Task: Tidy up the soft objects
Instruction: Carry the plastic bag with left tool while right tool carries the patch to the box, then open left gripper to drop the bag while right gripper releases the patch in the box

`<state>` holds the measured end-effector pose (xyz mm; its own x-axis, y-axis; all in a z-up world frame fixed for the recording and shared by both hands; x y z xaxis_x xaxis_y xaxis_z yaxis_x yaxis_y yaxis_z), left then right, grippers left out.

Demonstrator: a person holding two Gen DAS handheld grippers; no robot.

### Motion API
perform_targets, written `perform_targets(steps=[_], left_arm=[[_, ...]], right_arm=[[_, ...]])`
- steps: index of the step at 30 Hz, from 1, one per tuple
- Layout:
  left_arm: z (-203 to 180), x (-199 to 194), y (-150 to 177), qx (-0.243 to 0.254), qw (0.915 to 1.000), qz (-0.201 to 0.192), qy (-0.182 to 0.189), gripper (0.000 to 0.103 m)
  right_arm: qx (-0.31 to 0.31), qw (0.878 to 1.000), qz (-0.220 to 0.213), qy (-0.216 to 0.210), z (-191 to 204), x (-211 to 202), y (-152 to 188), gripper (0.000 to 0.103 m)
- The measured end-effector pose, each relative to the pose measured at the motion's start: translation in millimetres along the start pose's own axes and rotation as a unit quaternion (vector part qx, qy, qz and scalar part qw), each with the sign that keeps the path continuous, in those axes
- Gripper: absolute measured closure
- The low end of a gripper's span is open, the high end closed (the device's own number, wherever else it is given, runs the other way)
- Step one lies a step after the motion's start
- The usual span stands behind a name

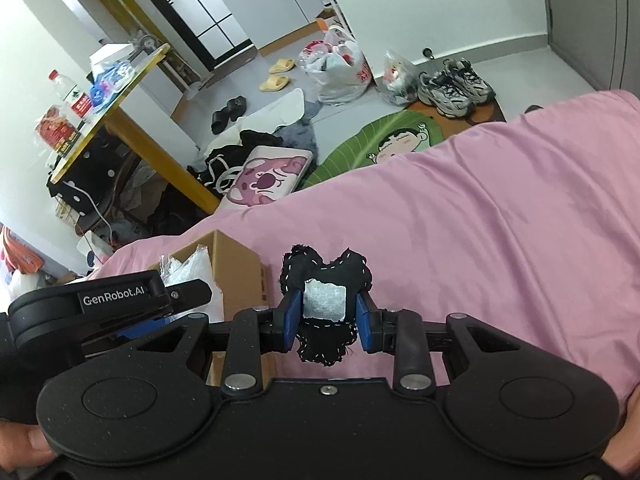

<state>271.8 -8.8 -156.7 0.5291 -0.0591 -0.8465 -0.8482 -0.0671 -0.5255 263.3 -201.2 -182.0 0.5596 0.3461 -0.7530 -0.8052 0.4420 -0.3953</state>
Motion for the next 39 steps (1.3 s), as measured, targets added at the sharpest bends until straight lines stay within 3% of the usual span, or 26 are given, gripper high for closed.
perform_targets(steps=[16, 39], left_arm=[[81.5, -13.5, 2.7, -0.066, 0.9977, -0.010, -0.007, 0.060], [145.2, -21.0, 10.2, -0.086, 0.9961, 0.010, 0.019, 0.056]], right_arm=[[-0.045, 0.999, -0.004, -0.003, 53.7, 2.3, 17.3, 0.074], [-0.098, 0.995, 0.014, -0.021, 135.2, 25.1, 35.8, 0.073]])
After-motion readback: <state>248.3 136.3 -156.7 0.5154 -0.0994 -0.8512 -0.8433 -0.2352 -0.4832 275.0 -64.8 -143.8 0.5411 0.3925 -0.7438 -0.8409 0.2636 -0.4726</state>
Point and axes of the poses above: each gripper's, at about its wrist camera, not at the fingertips, and x roughly the way its jaws point, z to its left, y to its underside, the point moved 10 cm from there along x, roughly the way its jaws point, and after that the axes turned 12 degrees about x, right-handed, at the moved point
